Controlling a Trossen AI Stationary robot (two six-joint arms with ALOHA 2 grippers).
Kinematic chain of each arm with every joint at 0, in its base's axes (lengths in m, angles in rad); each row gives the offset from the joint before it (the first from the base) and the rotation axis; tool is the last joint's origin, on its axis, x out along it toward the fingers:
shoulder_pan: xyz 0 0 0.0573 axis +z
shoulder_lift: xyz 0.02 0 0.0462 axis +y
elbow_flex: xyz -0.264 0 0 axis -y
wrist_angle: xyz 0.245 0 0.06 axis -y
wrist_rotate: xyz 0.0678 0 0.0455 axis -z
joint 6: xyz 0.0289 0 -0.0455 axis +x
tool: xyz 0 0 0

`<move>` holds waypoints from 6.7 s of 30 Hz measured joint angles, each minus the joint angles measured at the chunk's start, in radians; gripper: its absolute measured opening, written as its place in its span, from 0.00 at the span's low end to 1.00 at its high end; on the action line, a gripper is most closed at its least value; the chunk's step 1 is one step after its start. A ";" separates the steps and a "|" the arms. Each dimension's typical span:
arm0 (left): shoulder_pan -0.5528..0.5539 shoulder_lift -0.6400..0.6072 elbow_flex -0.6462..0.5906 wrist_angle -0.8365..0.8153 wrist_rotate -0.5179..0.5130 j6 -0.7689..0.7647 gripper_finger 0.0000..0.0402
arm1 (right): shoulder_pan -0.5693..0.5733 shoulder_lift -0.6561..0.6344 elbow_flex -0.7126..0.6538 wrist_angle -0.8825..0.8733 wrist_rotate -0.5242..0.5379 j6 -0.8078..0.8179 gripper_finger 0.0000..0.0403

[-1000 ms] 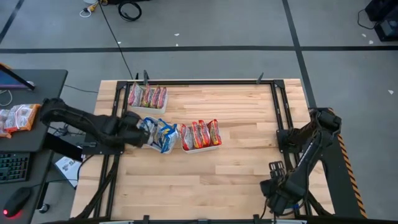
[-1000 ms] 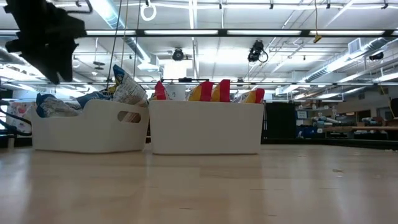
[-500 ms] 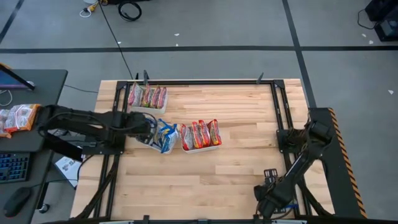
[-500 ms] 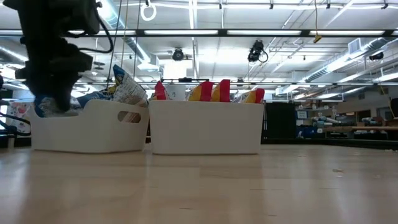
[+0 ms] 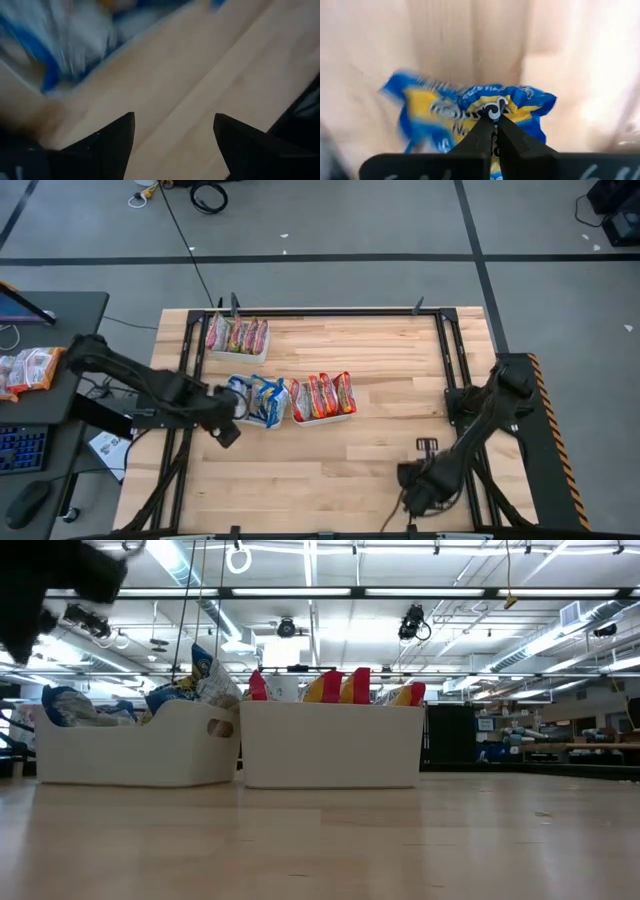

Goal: Sort Maruchan noodles
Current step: Put the blue noodle pack into the bottom white bin, then adjust the blue noodle packs in the bottom white bin

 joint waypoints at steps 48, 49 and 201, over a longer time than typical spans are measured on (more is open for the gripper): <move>0.050 0.584 0.354 1.218 -0.200 2.704 0.68 | -0.855 -0.331 0.097 0.762 -0.764 0.017 0.03; 0.057 0.592 0.355 1.243 -0.192 2.717 0.68 | -0.855 -0.331 0.097 0.772 -0.777 0.032 0.03; 0.488 0.208 -0.175 0.469 -0.698 -0.013 0.08 | -0.373 -0.690 0.097 0.550 0.266 -0.058 0.34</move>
